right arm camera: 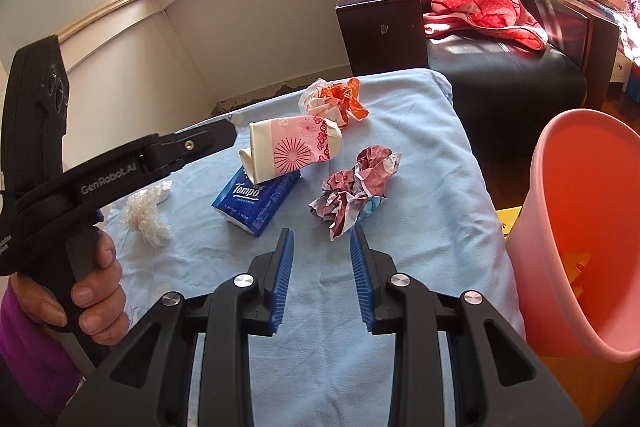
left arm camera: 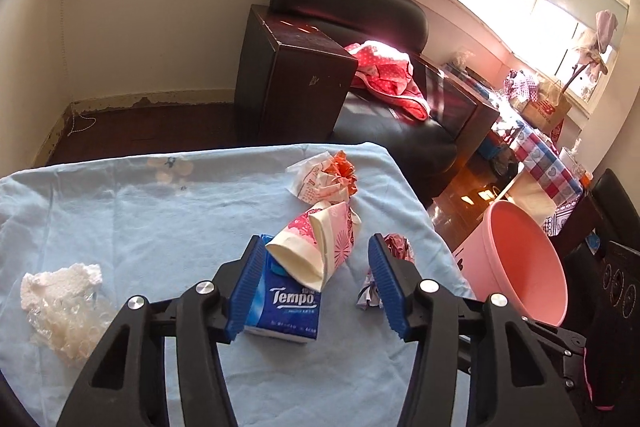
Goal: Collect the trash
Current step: 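Grasp the pink paper box with the left tool while the right grasps the crumpled red wrapper, then carry the pink box and red wrapper over the pink bucket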
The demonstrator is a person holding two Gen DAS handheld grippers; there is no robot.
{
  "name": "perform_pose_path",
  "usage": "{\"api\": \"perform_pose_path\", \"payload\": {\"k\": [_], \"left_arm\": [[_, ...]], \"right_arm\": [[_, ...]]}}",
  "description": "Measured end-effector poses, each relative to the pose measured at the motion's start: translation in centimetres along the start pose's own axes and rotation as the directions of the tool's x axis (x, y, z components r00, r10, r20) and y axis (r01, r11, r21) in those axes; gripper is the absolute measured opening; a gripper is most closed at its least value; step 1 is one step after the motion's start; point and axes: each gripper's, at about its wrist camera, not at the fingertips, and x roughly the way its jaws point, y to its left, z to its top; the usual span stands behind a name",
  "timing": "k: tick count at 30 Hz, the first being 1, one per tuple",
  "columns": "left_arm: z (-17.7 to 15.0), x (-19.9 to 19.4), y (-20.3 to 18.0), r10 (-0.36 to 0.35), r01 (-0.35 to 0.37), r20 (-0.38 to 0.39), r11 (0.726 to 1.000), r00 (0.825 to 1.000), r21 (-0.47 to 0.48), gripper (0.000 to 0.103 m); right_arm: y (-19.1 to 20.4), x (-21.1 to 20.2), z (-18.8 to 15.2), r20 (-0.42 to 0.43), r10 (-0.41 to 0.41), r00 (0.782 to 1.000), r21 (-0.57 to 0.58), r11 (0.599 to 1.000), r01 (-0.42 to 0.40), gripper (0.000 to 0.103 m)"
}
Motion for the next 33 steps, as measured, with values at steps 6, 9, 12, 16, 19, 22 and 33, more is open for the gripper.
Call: {"api": "perform_pose_path", "payload": {"k": [6, 9, 12, 16, 19, 22, 33], "left_arm": [[1.1, 3.8, -0.2, 0.029, -0.029, -0.031, 0.999, 0.999, 0.016, 0.04], [1.1, 5.0, -0.1, 0.022, -0.021, -0.061, 1.0, 0.998, 0.019, 0.024], [1.1, 5.0, -0.3, -0.014, 0.016, -0.05, 1.0, 0.999, 0.026, 0.013], [1.1, 3.6, -0.2, -0.031, 0.031, -0.009, 0.999, 0.999, 0.019, 0.008], [1.2, 2.2, 0.3, -0.039, 0.039, 0.018, 0.999, 0.999, 0.004, 0.008], [1.1, 1.0, 0.7, -0.04, 0.04, 0.031, 0.999, 0.999, -0.008, 0.008], [-0.4, -1.8, 1.4, -0.035, 0.037, 0.04, 0.998, 0.999, -0.046, 0.008]], "right_arm": [[-1.0, 0.7, 0.6, 0.012, 0.009, 1.0, 0.042, 0.999, -0.01, 0.03], [-1.1, 1.5, 0.9, 0.003, 0.005, 1.0, 0.052, 0.999, -0.005, 0.03], [-1.0, 2.4, 1.0, -0.007, -0.002, 1.0, 0.054, 0.999, 0.003, 0.03], [-1.1, 3.1, 1.2, -0.012, -0.02, 1.0, 0.059, 0.998, 0.021, 0.03], [-1.4, 3.5, 1.3, -0.017, -0.035, 0.999, 0.069, 0.997, 0.037, 0.03], [-1.6, 4.2, 1.5, -0.025, -0.051, 0.998, 0.082, 0.995, 0.053, 0.03], [-2.7, 5.1, 1.3, -0.028, -0.048, 0.998, 0.134, 0.99, 0.051, 0.024]]}}
